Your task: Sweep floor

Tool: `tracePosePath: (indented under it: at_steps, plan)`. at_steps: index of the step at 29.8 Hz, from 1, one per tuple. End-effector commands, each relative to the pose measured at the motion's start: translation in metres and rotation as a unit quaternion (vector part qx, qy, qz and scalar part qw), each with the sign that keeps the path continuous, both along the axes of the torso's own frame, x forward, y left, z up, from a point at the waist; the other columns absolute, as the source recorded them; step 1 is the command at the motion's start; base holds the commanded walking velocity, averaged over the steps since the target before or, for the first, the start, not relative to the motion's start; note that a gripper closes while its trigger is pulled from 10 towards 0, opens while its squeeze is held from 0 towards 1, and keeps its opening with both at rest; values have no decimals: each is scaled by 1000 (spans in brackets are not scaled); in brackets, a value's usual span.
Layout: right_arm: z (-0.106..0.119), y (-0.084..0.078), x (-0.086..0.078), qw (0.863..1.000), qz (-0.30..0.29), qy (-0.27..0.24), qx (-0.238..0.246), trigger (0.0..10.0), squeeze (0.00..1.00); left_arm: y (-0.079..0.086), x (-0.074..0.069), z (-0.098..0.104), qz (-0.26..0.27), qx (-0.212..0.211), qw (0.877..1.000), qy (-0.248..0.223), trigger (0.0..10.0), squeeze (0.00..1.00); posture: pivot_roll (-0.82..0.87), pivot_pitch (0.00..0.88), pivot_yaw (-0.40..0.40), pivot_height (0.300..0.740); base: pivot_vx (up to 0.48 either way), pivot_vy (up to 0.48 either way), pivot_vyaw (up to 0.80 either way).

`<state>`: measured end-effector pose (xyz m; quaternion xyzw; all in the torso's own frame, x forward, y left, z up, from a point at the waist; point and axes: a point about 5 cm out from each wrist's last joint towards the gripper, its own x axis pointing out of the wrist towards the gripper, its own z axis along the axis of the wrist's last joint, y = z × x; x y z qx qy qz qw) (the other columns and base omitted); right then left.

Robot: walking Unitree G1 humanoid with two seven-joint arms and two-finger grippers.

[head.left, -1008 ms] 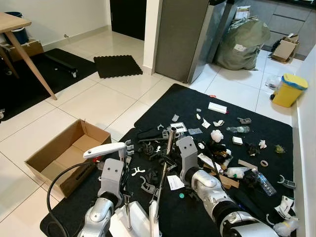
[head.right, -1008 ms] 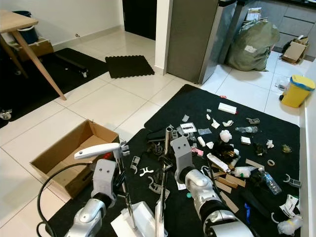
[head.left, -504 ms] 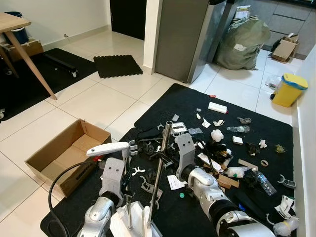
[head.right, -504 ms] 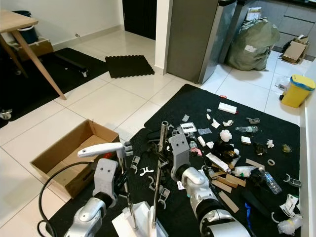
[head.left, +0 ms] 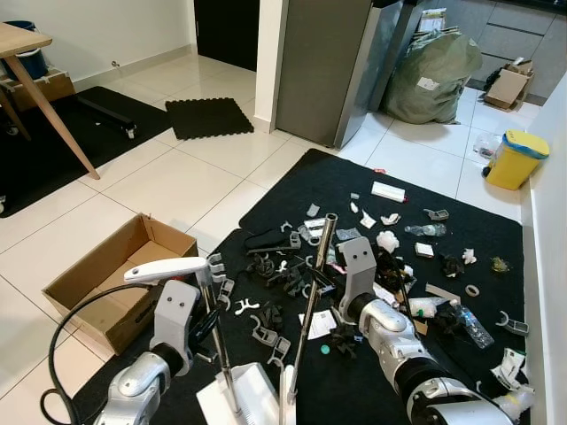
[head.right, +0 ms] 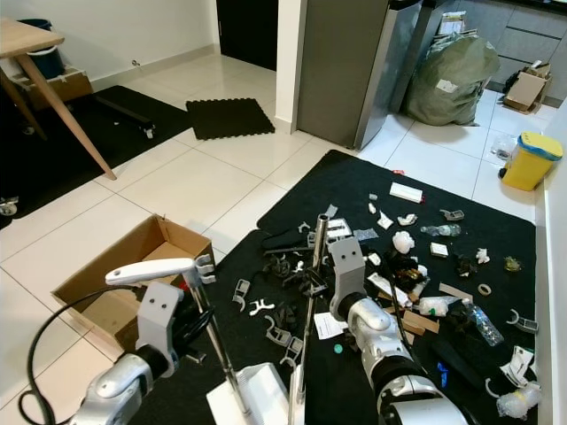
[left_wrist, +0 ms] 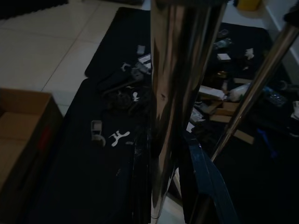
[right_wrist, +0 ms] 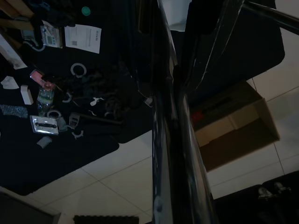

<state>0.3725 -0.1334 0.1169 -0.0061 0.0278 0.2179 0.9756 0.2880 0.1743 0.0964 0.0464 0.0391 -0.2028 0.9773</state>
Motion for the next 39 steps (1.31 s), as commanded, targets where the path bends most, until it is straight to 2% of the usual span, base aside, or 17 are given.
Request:
tracePosePath:
  at_steps: [1, 8, 18, 23, 25, 29, 31, 33, 36, 39]
  plan:
    - [-1, -5, 0, 1000, -11, 3, 1, 10000, 0, 7, -1, 1, 15, 8, 1000, -7, 10000, 0, 93, 216, -40, 740, 0, 0, 0]
    - [-5, -5, -2, 1000, -12, 9, -3, 10000, 0, 9, 0, 7, 13, 2, 1000, 1, 10000, 0, 92, 217, -42, 740, 0, 0, 0]
    - [-7, -7, -2, 1000, -19, 12, -4, 10000, 0, 8, -2, 4, 12, 4, 1000, 11, 10000, 0, 91, 218, -43, 740, 0, 0, 0]
    - [-6, -8, -2, 1000, -21, 12, -5, 10000, 0, 10, -3, 10, 11, -10, 1000, 4, 10000, 0, 91, 218, -44, 740, 0, 0, 0]
    - [-7, -12, -2, 999, -29, 14, -9, 10000, 0, 21, -3, 23, 13, 1, 1000, -9, 10000, 0, 91, 219, -43, 740, 0, 0, 0]
    - [-8, -14, -2, 999, -35, 16, -11, 10000, 0, 28, -4, 28, 10, 12, 1000, -12, 10000, 0, 91, 219, -43, 740, 0, 0, 0]
    - [-10, -18, -3, 999, -46, 21, -15, 10000, 0, 36, 2, 31, 20, 23, 999, -12, 10000, 0, 97, 220, -44, 740, 0, 0, 0]
    - [-10, -19, -3, 998, -48, 22, -17, 10000, 0, 37, 6, 30, 26, 31, 999, -13, 10000, 0, 100, 218, -45, 740, 0, 0, 0]
    - [-10, -20, -3, 998, -54, 22, -19, 10000, 0, 31, 21, 29, 46, 27, 998, -22, 10000, 0, 90, 215, -46, 740, 0, 0, 0]
    - [-10, -21, -2, 998, -56, 22, -20, 10000, 0, 26, 28, 29, 51, 26, 998, -22, 10000, 0, 83, 215, -50, 740, 0, 0, 0]
